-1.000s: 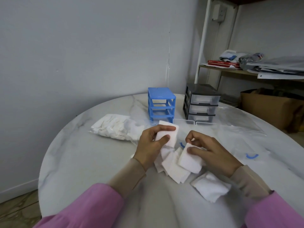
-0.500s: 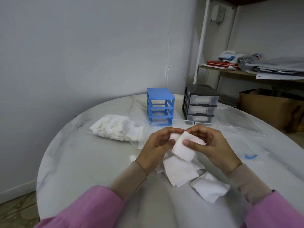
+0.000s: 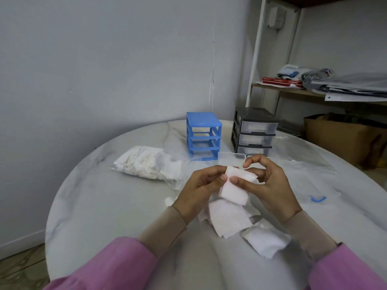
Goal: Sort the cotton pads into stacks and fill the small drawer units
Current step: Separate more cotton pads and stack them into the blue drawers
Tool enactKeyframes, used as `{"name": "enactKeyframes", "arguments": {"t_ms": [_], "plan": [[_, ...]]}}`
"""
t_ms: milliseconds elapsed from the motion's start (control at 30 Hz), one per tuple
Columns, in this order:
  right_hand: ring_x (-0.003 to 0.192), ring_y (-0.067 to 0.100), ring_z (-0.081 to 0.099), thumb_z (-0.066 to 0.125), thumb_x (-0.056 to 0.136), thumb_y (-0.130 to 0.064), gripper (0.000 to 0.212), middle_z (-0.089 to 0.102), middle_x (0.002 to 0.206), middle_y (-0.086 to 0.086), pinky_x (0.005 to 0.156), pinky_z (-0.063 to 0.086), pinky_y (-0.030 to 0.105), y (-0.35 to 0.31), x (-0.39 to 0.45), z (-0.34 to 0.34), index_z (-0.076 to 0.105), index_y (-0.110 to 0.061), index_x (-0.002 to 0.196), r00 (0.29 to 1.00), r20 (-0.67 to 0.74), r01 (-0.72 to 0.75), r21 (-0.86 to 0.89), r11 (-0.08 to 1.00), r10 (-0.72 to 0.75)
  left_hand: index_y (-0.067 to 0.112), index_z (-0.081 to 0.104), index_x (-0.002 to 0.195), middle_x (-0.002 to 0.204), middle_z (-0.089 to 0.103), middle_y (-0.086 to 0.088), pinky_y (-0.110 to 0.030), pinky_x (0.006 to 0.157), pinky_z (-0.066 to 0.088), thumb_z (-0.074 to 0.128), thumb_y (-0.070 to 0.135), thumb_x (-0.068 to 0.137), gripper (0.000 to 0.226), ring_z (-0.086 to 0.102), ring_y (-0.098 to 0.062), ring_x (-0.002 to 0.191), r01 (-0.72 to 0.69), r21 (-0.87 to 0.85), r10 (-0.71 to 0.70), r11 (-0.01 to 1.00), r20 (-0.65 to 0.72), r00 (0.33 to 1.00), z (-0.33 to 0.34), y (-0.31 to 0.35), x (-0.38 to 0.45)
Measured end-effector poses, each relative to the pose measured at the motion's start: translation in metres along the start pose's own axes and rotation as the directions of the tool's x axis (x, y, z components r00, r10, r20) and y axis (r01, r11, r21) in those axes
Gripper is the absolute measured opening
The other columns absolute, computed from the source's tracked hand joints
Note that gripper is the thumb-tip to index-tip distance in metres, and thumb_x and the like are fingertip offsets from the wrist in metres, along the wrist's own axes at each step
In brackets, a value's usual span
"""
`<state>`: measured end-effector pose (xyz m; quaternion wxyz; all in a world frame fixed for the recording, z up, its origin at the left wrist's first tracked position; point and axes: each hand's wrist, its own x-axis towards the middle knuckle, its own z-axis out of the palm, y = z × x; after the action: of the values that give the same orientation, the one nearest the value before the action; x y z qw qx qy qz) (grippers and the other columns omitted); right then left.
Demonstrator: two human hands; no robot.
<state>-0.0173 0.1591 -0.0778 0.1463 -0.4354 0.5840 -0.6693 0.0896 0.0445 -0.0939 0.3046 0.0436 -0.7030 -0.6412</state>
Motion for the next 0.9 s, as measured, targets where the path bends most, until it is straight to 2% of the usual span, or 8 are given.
{"name": "enactKeyframes", "arguments": {"t_ms": [100,200,267,367,500,633,733,900], "plan": [[0.06,0.002,0.06,0.077,0.068,-0.003,0.031,0.07,0.065,-0.001,0.053,0.045,0.014,0.0023,0.0016,-0.0009,0.052,-0.013,0.084,1.0,-0.013,0.025,-0.025,0.999,-0.025,0.019,0.06,0.104,0.083,0.071,0.02,-0.013,0.078,0.048,0.046,-0.005,0.091,0.031,0.063,0.004,0.085,-0.002,0.023,0.002,1.0,0.001,1.0,-0.0004,-0.0009,-0.0001],[0.079,0.002,0.063,0.078,0.068,-0.004,0.034,0.068,0.085,-0.003,0.065,0.047,0.013,0.0039,0.0022,-0.0015,0.054,-0.015,0.09,0.997,-0.024,0.074,-0.1,0.992,-0.077,0.019,0.061,0.106,0.092,0.071,0.018,-0.021,0.085,0.051,0.049,0.0,0.091,0.027,0.064,-0.003,0.095,0.003,0.034,-0.003,0.999,0.003,1.0,-0.0012,-0.001,-0.0006],[0.078,0.002,0.061,0.076,0.071,-0.005,0.036,0.063,0.093,-0.006,0.068,0.049,0.014,0.0051,0.0023,-0.002,0.053,-0.018,0.094,0.997,-0.04,0.057,-0.102,0.993,-0.061,0.022,0.062,0.107,0.091,0.072,0.007,-0.028,0.088,0.049,0.05,0.008,0.088,0.026,0.064,-0.012,0.094,0.0,0.025,0.0,1.0,-0.025,1.0,-0.0025,-0.0006,-0.0008],[0.067,0.007,0.056,0.073,0.074,-0.001,0.032,0.061,0.091,-0.004,0.066,0.049,0.015,0.0063,0.0029,-0.003,0.054,-0.019,0.094,0.998,-0.037,0.05,-0.104,0.993,-0.054,0.019,0.055,0.118,0.082,0.066,-0.014,-0.025,0.083,0.048,0.045,-0.002,0.094,0.034,0.059,-0.019,0.087,0.001,-0.004,-0.001,1.0,-0.048,0.999,-0.005,-0.0013,-0.0002],[0.063,0.006,0.054,0.073,0.073,0.001,0.026,0.06,0.083,-0.005,0.065,0.049,0.018,0.0068,0.0038,-0.0032,0.056,-0.014,0.087,0.996,-0.062,0.063,-0.109,0.992,-0.07,0.018,0.049,0.122,0.077,0.066,-0.006,-0.015,0.075,0.048,0.043,-0.005,0.093,0.038,0.06,-0.009,0.079,0.006,-0.022,-0.007,1.0,-0.023,1.0,-0.0032,-0.0008,-0.0012],[0.057,0.004,0.054,0.073,0.072,0.002,0.022,0.06,0.075,-0.008,0.061,0.051,0.019,0.0079,0.0047,-0.0016,0.056,-0.008,0.082,0.992,-0.116,0.046,-0.069,0.997,-0.054,0.009,0.05,0.126,0.076,0.069,0.001,-0.014,0.073,0.049,0.048,-0.005,0.091,0.038,0.064,-0.001,0.076,0.03,-0.029,-0.031,0.999,-0.018,0.999,-0.002,-0.0004,-0.0003],[0.056,0.007,0.055,0.074,0.072,0.001,0.022,0.06,0.069,-0.01,0.058,0.051,0.018,0.01,0.0053,-0.0015,0.055,-0.008,0.077,0.991,-0.129,0.035,-0.041,0.999,-0.04,0.012,0.054,0.117,0.078,0.072,0.009,-0.014,0.071,0.05,0.05,-0.008,0.088,0.035,0.066,-0.002,0.078,0.061,-0.043,-0.061,0.997,-0.001,0.998,-0.002,-0.0011,0.0005],[0.059,0.005,0.052,0.075,0.073,-0.002,0.019,0.061,0.073,-0.011,0.061,0.048,0.018,0.009,0.0029,-0.0008,0.059,-0.012,0.076,0.991,-0.082,0.095,-0.123,0.988,-0.105,0.016,0.058,0.104,0.078,0.072,0.015,-0.013,0.071,0.05,0.049,-0.009,0.088,0.031,0.066,0.001,0.078,0.071,-0.024,-0.072,0.997,-0.017,0.997,-0.0019,-0.0023,0.0001]]}}
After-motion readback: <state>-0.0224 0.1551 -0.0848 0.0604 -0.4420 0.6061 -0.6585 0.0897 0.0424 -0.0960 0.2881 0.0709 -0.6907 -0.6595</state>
